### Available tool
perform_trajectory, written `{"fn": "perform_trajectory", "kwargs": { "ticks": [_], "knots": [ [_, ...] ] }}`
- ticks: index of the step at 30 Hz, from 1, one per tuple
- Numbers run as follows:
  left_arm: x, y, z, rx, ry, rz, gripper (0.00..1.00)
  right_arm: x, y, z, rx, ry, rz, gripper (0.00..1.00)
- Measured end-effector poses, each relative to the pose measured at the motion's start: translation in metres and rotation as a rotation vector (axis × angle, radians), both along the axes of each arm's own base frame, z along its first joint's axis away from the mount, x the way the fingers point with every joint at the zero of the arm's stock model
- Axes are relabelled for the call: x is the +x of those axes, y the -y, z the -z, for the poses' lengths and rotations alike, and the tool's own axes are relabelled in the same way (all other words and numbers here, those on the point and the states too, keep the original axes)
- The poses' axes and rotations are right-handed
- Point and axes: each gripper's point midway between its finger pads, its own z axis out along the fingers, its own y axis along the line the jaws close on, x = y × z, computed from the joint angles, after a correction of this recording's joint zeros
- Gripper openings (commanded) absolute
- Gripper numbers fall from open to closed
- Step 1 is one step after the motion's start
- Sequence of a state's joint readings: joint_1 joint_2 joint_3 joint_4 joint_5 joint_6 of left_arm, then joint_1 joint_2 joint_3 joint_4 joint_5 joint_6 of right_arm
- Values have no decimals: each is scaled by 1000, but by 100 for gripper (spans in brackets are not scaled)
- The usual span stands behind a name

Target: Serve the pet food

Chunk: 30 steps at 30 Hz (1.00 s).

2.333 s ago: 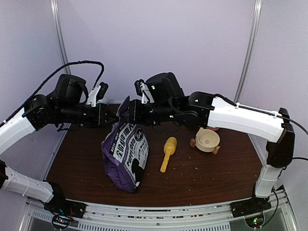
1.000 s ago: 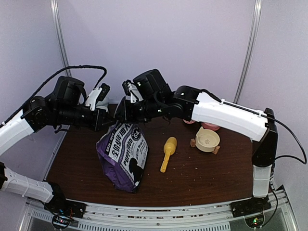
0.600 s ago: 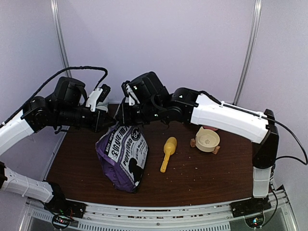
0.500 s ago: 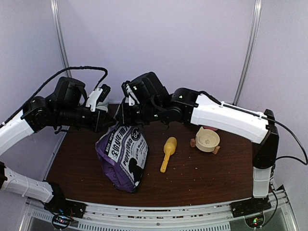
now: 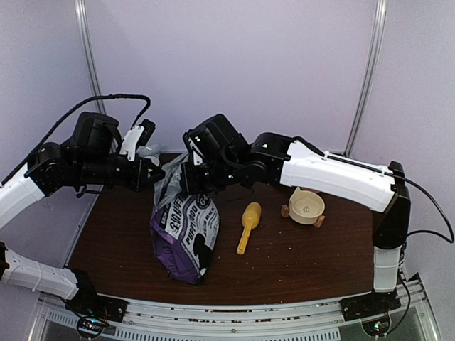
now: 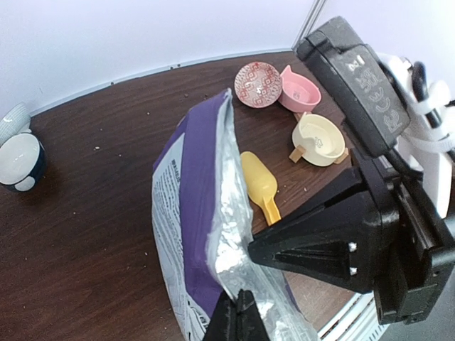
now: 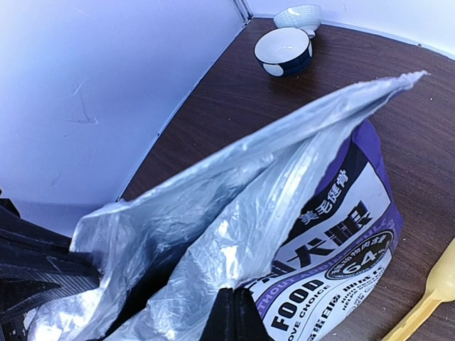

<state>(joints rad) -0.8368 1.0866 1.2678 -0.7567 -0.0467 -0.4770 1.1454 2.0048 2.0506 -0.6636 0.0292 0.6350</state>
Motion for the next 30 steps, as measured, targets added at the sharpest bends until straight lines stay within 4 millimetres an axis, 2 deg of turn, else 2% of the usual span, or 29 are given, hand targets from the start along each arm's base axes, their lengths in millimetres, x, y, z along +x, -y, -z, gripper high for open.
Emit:
{"fn": "perform_trajectory", "kwargs": {
  "ticks": [7,12,16,22,23,25,26,27,30],
  "knots": [
    [1,-1,0,1,0,-8,0,0,1,4,-9,-3,2,0],
    [4,-14,-4,40,0,-69,0,0,10,2,-33,8,25,0],
    [5,-25,-5,72,0,-113,0,-2,34,-3,-70,27,63,0],
    [4,-29,0,89,-17,-132,0,-4,83,-10,-114,42,131,0],
    [3,-28,0,85,-21,-126,3,-4,88,-12,-116,43,136,0],
    [1,-23,-1,70,-30,-102,17,-5,94,-14,-116,43,137,0],
    [-1,-20,-2,61,-34,-84,23,-7,96,-15,-112,41,131,7],
    [-2,-17,-5,49,-32,-70,34,-8,98,-17,-109,37,124,16],
    [-2,-8,-29,-18,-4,-39,57,-9,101,-26,-83,34,111,41]
  ]
}}
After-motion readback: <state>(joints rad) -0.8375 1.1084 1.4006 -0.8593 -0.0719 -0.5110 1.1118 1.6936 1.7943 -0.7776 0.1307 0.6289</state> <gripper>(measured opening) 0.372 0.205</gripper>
